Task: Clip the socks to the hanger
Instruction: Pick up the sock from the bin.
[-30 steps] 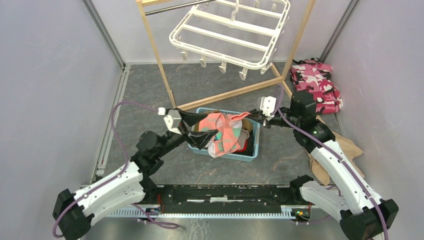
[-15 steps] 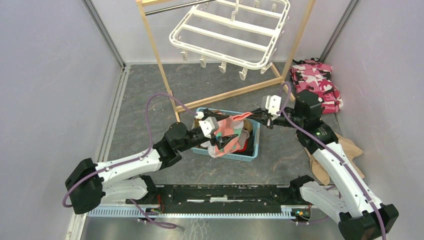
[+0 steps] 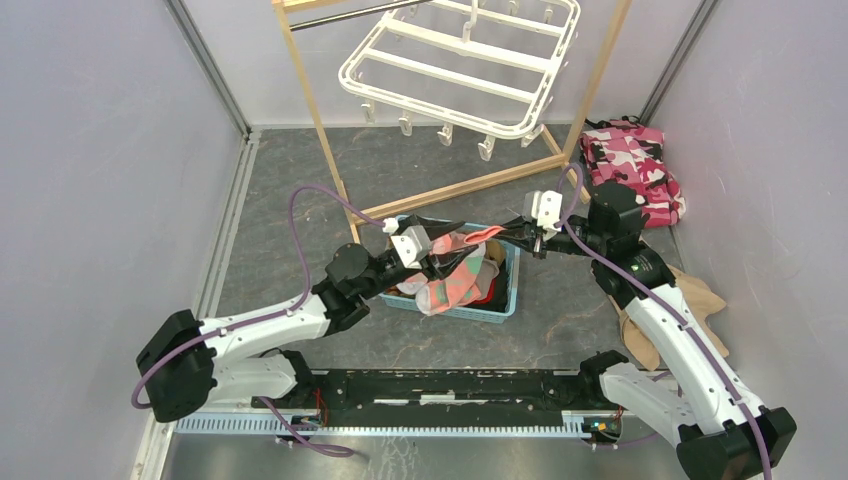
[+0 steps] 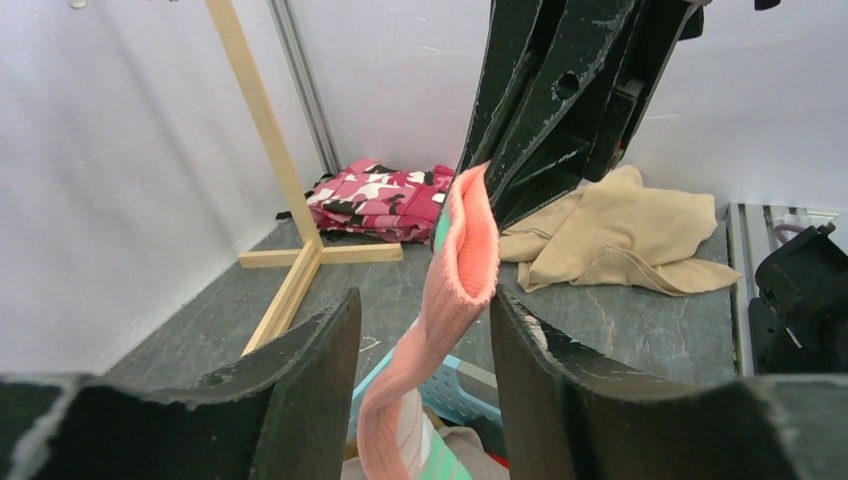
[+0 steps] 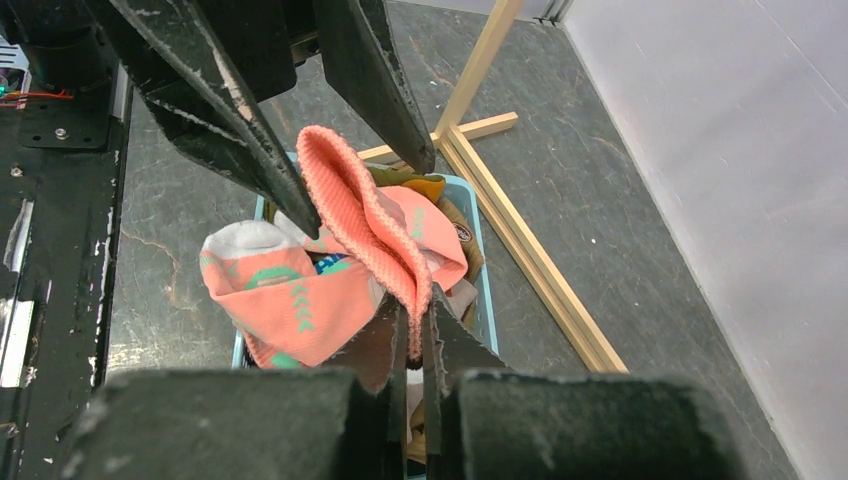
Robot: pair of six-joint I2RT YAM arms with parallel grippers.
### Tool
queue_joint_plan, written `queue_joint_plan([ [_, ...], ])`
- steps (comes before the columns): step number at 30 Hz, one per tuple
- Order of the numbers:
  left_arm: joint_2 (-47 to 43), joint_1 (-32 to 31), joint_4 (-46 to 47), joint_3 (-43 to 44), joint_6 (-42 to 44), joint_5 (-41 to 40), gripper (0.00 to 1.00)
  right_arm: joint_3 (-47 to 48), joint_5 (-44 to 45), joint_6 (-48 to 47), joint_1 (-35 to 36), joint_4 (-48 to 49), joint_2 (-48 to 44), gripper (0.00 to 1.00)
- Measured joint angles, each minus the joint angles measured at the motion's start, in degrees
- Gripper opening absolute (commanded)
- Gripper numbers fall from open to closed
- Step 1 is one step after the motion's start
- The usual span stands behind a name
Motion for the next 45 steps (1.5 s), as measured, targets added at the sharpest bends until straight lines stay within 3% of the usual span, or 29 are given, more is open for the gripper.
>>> queue_joint_plan([
  [7,1.5,0.0,2.0,0.0,-1.7,0.1,0.26,0.0,-0.1,0.2,0.0,0.3,0.0,0.04],
  [10,1.5,0.0,2.2,0.0,-1.8,0.1,0.03,0.0,-0.1,0.2,0.0,0.4,0.1,0.05],
  [13,1.5,0.0,2.3,0.0,-2.3,0.3,0.02,0.0,-0.2,0.3,0.0,0.4,0.1,0.1],
  [19,1.4,0.0,2.3,0.0,-2.3,0.2,0.02,0.0,-0.2,0.1,0.0,0.2,0.1,0.47],
  [24,-0.3,0.0,1.9,-0.7,-2.2,-1.4,0.02,3.2,0.3,-3.5,-0.1,-4.4,0.3,0.69],
  [25,-0.9,0.0,1.6,-0.9,-2.2,-2.1,0.02,4.7,0.7,-4.5,-0.2,-5.4,0.4,0.77],
  [26,-1.5,0.0,1.1,-1.0,-2.2,-2.9,0.02,5.9,1.2,-5.2,-0.2,-5.9,0.4,0.93],
  [27,-2.1,0.0,0.5,-1.0,-2.2,-3.6,0.02,7.1,1.7,-6.1,-0.3,-6.0,0.3,0.98],
  [37,-5.6,0.0,-2.3,-1.6,-0.9,-7.6,0.02,6.6,3.0,-4.7,-0.3,2.1,-2.6,0.97],
  [45,-5.6,0.0,-4.0,-2.1,1.4,-8.5,0.02,3.7,9.3,9.3,-0.3,17.2,-1.7,0.73],
])
